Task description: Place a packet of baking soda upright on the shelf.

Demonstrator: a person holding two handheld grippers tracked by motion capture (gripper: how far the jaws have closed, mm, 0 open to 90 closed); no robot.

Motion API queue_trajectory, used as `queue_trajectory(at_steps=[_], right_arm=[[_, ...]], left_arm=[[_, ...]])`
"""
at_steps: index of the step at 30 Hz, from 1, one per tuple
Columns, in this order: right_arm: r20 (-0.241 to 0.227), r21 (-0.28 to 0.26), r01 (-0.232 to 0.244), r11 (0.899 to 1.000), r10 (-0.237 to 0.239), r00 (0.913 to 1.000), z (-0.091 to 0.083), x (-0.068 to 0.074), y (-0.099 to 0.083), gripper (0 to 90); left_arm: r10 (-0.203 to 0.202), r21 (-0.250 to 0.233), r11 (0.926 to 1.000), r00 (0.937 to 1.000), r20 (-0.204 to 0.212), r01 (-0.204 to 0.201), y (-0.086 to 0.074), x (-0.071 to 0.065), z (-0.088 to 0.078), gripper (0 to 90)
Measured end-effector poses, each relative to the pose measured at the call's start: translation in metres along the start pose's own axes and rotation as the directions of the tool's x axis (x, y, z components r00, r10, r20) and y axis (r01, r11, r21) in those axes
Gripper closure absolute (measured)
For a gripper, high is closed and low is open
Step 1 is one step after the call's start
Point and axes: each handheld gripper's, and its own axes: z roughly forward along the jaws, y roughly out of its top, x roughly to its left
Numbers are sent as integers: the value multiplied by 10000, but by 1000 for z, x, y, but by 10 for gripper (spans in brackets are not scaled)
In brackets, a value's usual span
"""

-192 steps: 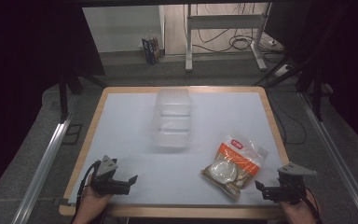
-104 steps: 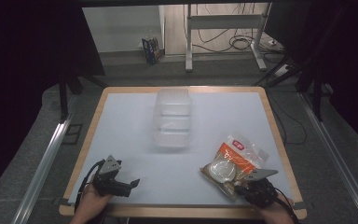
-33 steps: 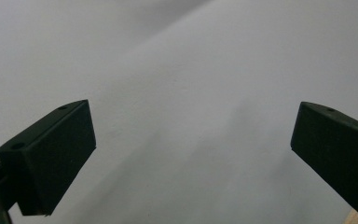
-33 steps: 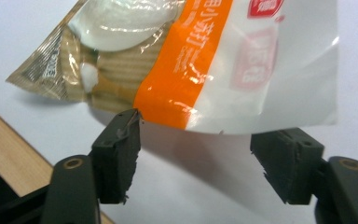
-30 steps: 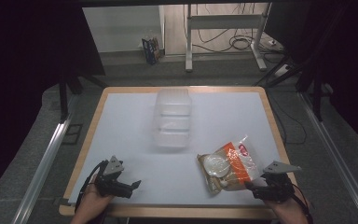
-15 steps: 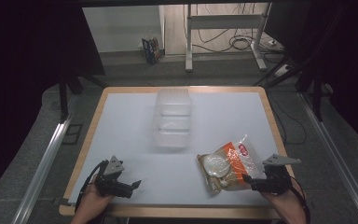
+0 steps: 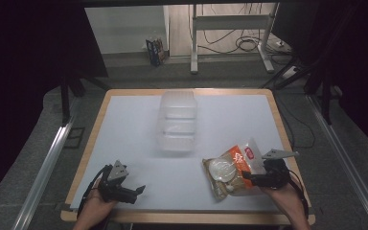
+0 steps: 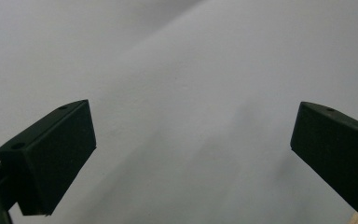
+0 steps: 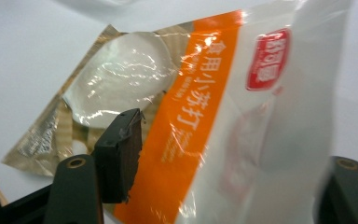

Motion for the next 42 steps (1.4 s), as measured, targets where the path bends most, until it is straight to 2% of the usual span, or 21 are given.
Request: queue_trajectory(at_steps=[5, 6, 7, 8, 9, 10, 11, 12, 13, 16, 18, 20, 25, 29, 36, 42], right_arm=[[-107, 135, 117, 9998, -115, 9999, 10, -1, 7, 392], [-194, 127, 43, 9999, -41, 9998, 12, -2, 10, 433], [-194, 127, 43, 9999, -41, 9998, 12, -2, 10, 433], [-206, 141, 33, 9999, -30, 9998, 13, -3, 14, 490], [-206, 141, 33, 9999, -30, 9998, 13, -3, 14, 490], [-213, 182, 72, 9998, -68, 9997, 14, -5, 17, 572], [-213, 182, 72, 9998, -68, 9997, 14, -5, 17, 572], [-104, 234, 167, 9996, -164, 9998, 15, -6, 19, 662], [-104, 234, 167, 9996, -164, 9998, 15, -6, 19, 662], [40, 357, 311, 9989, -313, 9995, 15, -7, 21, 827], [10, 366, 289, 9989, -290, 9996, 14, -8, 21, 869], [-189, 296, 112, 9995, -107, 9998, 11, -8, 22, 878], [-396, 94, 31, 10000, -28, 9992, 5, -4, 27, 880], [-494, -45, 239, 9997, -241, 9985, 1, 2, 35, 880], [-997, -276, 417, 9987, -443, 9940, -5, 12, 51, 881], [-1233, -289, 871, 9958, -900, 9883, -12, 23, 66, 881]], left_arm=[[-31, -8, 10000, 10000, -1, 31, 0, 0, 0, 0], [-31, -3, 10000, 10000, -3, 31, 0, 0, 0, 0], [-34, -2, 10000, 10000, -9, 34, 0, 0, 0, 0], [-12, 15, 10000, 10000, -23, 12, 0, 0, 0, 0], [-12, 15, 10000, 10000, -23, 12, 0, 0, 0, 0], [-4, 19, 10000, 10000, -30, 5, 0, 0, 0, 0], [-4, 19, 10000, 10000, -30, 5, 0, 0, 0, 0], [-3, 23, 10000, 10000, -33, 4, 0, 0, 0, 0], [-1, 27, 10000, 10000, -32, 1, 0, 0, 0, 0], [-24, 29, 10000, 10000, -33, 24, 0, 0, 0, 0], [-34, 32, 10000, 10000, -37, 35, 0, 0, 0, 0], [-33, 42, 10000, 10000, -45, 33, 0, 0, 0, 0], [19, 100, 9999, 10000, -75, -18, 0, 0, 1, 1], [19, 86, 10000, 10000, -88, -18, 0, 0, 0, 1], [2, 113, 9999, 10000, -79, -1, 0, 0, 1, 1], [61, 277, 9996, 9998, -184, -56, 1, -1, 2, 4]])
